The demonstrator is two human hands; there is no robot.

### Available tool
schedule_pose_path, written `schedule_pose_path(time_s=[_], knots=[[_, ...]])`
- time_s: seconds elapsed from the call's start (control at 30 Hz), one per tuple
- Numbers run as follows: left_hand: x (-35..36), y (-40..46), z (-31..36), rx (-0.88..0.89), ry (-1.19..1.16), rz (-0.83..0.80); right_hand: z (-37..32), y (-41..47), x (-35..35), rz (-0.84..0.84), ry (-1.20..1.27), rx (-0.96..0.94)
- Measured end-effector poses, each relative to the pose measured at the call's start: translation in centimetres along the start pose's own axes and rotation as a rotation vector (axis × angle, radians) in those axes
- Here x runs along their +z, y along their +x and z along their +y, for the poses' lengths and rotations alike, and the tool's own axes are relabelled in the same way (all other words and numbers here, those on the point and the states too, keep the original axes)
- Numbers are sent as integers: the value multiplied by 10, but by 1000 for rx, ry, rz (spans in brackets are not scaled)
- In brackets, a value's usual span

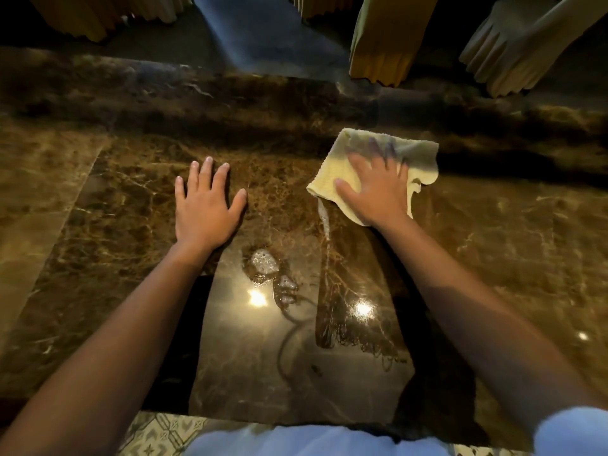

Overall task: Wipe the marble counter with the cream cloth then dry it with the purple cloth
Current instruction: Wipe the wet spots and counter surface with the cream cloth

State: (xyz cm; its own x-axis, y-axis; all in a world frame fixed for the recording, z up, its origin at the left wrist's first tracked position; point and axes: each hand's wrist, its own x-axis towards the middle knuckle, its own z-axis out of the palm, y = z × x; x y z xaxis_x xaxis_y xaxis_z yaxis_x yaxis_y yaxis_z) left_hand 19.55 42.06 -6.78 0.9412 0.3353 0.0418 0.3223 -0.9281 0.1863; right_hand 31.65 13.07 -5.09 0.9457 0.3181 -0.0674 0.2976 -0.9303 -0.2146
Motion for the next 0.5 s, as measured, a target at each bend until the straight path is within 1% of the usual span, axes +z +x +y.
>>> schedule_pose_path(time_s=[0.13,0.27,0.37,0.43,0.5], knots=[[-1,0,1,-5,-12,-8,-2,-61,11,-23,-31,-156],[-2,-1,4,-7,-20,-11,4,-144,18,-37,-12,-179],[-2,-2,5,-8,-23,-12,13,-191,17,-46,29,-188],[-2,-3,3,-13,-17,-5,20,-197,15,-51,30,-208],[-2,-2,3,-4,-28,5,29,-179,12,-41,4,-179]])
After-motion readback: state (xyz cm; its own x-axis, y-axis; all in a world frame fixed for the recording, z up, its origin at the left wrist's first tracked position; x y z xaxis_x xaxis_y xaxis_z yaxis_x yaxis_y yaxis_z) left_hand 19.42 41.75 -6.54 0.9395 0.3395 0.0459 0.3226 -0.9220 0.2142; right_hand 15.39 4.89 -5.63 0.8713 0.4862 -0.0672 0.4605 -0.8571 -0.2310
